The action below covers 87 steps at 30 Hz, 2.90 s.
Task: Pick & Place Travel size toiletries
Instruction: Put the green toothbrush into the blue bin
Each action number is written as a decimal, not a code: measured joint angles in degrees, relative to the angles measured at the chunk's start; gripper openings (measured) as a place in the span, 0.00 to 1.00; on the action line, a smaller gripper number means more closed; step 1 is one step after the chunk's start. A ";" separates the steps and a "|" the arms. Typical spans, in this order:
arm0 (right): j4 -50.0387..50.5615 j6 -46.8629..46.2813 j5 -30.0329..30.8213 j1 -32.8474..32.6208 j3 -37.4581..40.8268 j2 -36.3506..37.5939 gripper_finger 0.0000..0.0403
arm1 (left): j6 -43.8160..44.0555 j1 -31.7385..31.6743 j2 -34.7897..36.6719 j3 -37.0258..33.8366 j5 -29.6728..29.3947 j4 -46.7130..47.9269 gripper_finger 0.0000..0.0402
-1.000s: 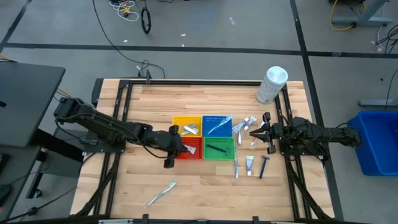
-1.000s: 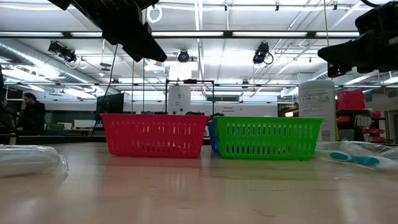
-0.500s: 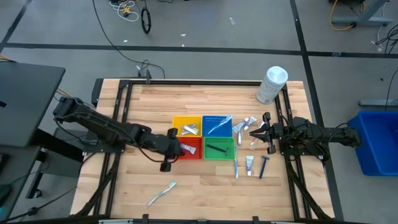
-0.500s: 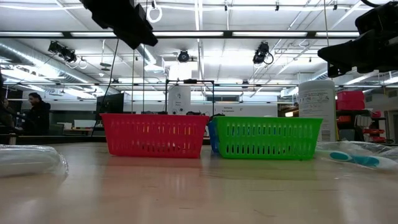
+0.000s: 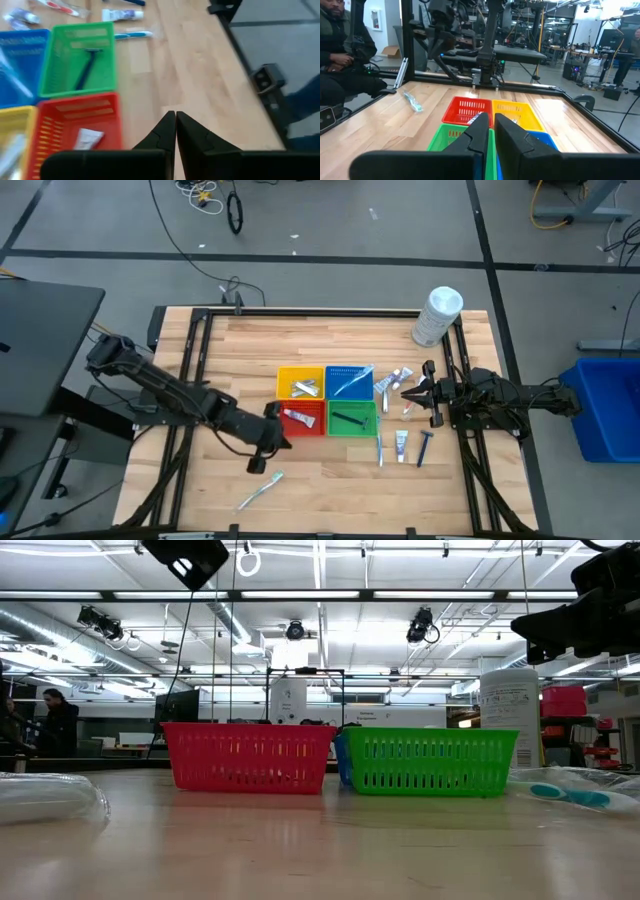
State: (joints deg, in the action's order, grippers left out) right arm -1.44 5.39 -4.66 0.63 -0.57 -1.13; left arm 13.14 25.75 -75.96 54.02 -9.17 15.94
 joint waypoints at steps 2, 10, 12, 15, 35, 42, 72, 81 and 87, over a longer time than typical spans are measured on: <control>0.00 0.00 -0.01 0.02 0.00 0.00 0.10 | 1.55 1.33 0.00 0.00 0.04 0.07 0.04; -0.01 0.00 0.02 0.01 -0.01 0.00 0.10 | 8.03 8.00 0.00 0.00 0.05 -3.01 0.04; 0.01 0.00 -0.01 0.01 0.00 0.02 0.10 | 9.09 9.35 0.00 0.02 0.09 -3.76 0.04; -0.01 0.00 0.02 -0.01 0.01 0.00 0.10 | 10.73 10.77 0.00 0.02 0.02 -3.34 0.04; 0.01 0.00 0.01 -0.01 0.01 0.02 0.10 | 11.46 13.25 -0.33 3.41 -1.34 8.44 0.04; 0.03 0.00 0.00 -0.01 0.01 0.02 0.10 | 11.41 13.63 -4.83 12.65 -3.06 18.64 0.04; -0.03 0.00 0.02 0.01 0.00 0.02 0.10 | 38.75 12.44 -11.37 16.96 4.15 32.68 0.04; 0.01 0.00 0.02 0.00 0.01 0.02 0.10 | 43.54 12.31 -12.17 16.98 3.50 32.53 0.04; 0.03 0.00 0.03 0.00 0.01 0.00 0.10 | 46.86 12.29 -16.27 16.94 3.04 31.21 0.04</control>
State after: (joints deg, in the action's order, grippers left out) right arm -1.41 5.39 -4.64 0.63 -0.56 -1.13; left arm 59.99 38.04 -92.23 70.96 -6.12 47.16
